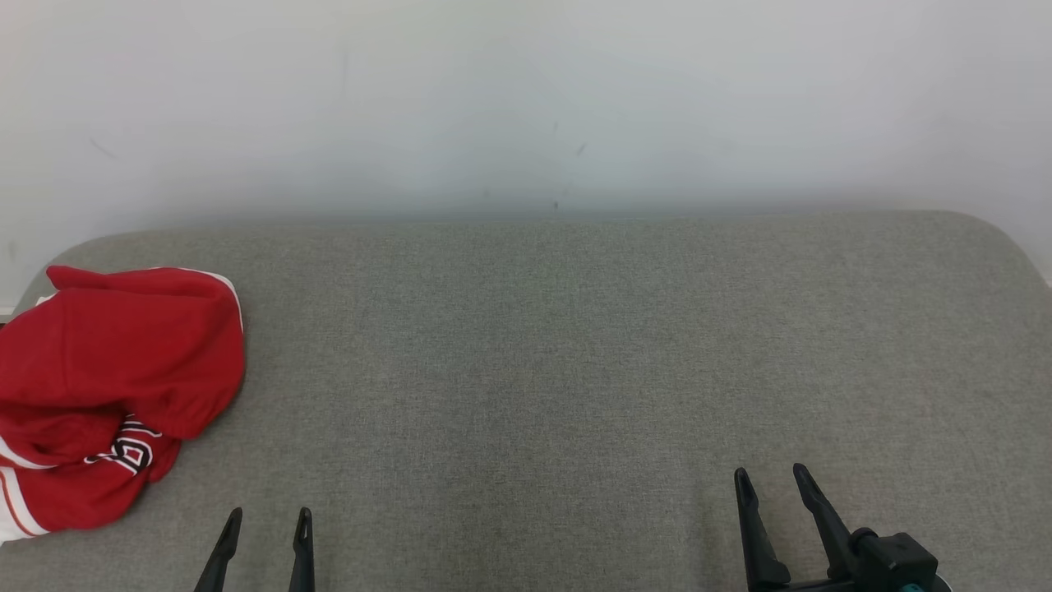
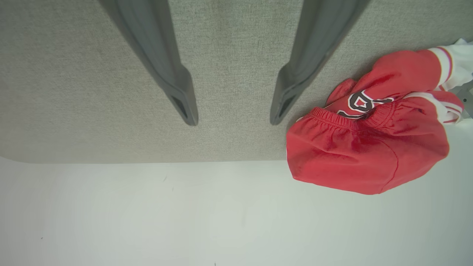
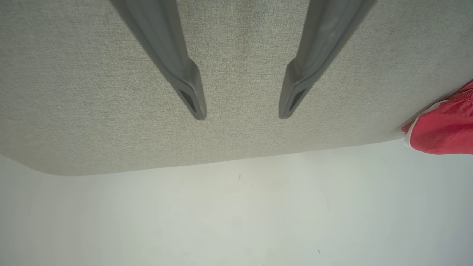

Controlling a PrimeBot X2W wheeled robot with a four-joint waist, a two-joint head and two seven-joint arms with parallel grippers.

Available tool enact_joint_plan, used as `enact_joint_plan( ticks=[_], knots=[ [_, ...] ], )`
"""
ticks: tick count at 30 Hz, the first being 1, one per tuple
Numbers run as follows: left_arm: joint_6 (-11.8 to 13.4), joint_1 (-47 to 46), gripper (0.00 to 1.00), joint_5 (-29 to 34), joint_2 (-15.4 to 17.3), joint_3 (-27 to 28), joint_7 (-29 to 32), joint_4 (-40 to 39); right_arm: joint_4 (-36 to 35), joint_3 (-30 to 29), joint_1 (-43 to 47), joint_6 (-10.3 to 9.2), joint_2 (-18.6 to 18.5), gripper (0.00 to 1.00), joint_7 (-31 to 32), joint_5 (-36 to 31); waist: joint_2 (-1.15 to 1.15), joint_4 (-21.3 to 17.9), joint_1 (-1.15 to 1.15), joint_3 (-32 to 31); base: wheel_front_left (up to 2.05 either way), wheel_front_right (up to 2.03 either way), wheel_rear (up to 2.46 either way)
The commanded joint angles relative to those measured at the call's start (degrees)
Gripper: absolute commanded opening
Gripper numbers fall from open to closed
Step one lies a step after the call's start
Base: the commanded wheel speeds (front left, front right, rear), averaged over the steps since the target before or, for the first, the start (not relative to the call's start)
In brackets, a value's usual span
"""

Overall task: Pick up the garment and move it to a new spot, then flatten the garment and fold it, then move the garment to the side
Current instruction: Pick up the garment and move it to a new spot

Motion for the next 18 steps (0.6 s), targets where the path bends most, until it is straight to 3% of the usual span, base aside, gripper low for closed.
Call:
enact_joint_plan(
  ticks=[1,11,18],
  knots=[
    [-0.08,0.34,1.00,-0.13,0.02,0.11,-0.12,0.12,0.04,0.14,0.44,-0.12,-0.07,1.00,-0.12,0.19,0.00,0.05,0.00,-0.02,0.00,0.00,0.00],
    [-0.03,0.17,1.00,-0.11,-0.07,0.84,-0.12,0.76,0.07,0.30,0.71,-0.12,-0.07,1.00,-0.12,0.37,0.00,1.03,0.00,-0.23,0.00,0.00,0.00],
    [-0.02,-0.08,1.00,0.43,-0.27,1.87,-0.12,1.53,0.24,0.28,1.33,-0.12,-0.06,1.00,-0.12,0.62,0.00,4.61,0.00,-0.55,0.00,0.00,0.00]
  ],
)
